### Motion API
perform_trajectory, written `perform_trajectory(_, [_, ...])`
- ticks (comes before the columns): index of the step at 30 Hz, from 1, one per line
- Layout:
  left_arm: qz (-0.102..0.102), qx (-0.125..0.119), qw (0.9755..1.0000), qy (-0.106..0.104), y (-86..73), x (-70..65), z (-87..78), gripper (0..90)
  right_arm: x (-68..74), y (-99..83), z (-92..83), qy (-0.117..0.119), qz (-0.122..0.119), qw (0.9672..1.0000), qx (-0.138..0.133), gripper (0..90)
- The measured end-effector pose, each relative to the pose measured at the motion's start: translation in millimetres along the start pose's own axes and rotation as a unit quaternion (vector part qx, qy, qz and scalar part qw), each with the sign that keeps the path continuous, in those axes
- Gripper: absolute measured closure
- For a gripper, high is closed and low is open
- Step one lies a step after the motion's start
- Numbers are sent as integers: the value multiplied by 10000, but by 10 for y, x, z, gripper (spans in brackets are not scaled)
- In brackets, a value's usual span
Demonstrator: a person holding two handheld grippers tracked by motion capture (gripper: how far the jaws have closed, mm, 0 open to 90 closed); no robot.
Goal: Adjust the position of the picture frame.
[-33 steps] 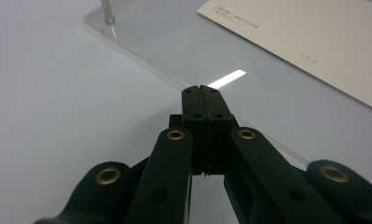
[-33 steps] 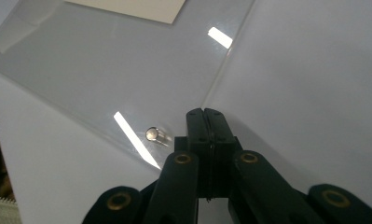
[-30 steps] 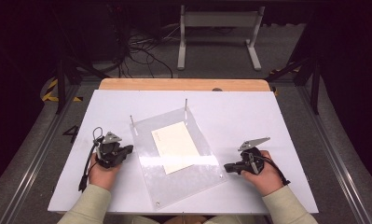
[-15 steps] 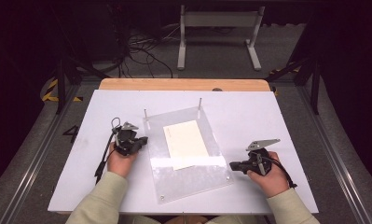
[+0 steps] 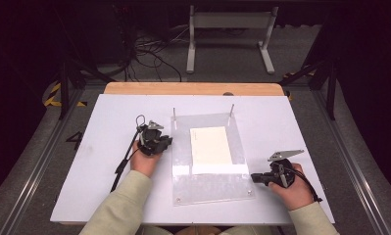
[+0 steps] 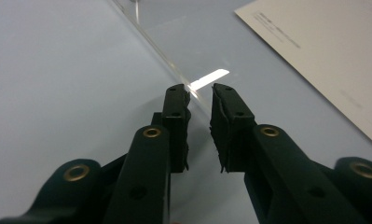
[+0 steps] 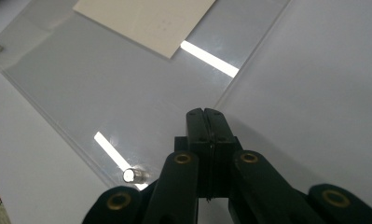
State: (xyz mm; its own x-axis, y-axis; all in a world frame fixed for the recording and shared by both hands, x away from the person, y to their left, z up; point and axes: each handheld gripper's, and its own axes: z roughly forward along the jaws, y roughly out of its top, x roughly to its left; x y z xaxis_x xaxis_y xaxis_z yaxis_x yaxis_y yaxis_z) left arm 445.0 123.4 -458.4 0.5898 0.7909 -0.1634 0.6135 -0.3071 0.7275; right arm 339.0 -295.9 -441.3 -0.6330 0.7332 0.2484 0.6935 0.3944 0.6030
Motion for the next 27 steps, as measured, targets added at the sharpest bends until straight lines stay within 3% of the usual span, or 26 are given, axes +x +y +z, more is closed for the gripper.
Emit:
perform_trajectory(4, [355, -117, 9985, -397, -207, -65, -299, 724, 18, 11, 46, 12, 1, 9998, 191, 900])
perform_trajectory(5, [355, -117, 9985, -397, -207, -65, -299, 724, 18, 11, 46, 12, 1, 9998, 191, 900])
perform_trajectory(9, [458, -307, 9958, -725, -331, -102, -588, 726, 67, 0, 101, 435, 78, 9987, 235, 900])
perform_trajectory(11, [549, -323, 9945, -829, -418, -139, -707, 726, 149, 6, 145, 540, -66, 9982, 248, 900])
perform_trajectory(12, [616, -326, 9935, -903, -471, -170, -760, 725, 200, 19, 145, 428, -228, 9985, 251, 900])
perform_trajectory(14, [914, -329, 9902, -999, -576, -244, -864, 719, 218, 18, 131, 386, -314, 9986, 167, 899])
perform_trajectory(16, [1221, -317, 9859, -1098, -673, -325, -954, 690, 270, 5, 79, 352, -617, 9974, -74, 856])
perform_trajectory(20, [1676, -231, 9764, -1341, -815, -487, -1059, 657, 425, -102, 18, 734, -1315, 9876, -440, 793])
perform_trajectory(23, [1848, -119, 9711, -1505, -858, -564, -1045, 632, 474, -169, 24, 764, -1571, 9833, -515, 756])
perform_trajectory(27, [1987, 31, 9659, -1659, -876, -630, -969, 617, 445, -193, 42, 636, -1697, 9818, -576, 737])
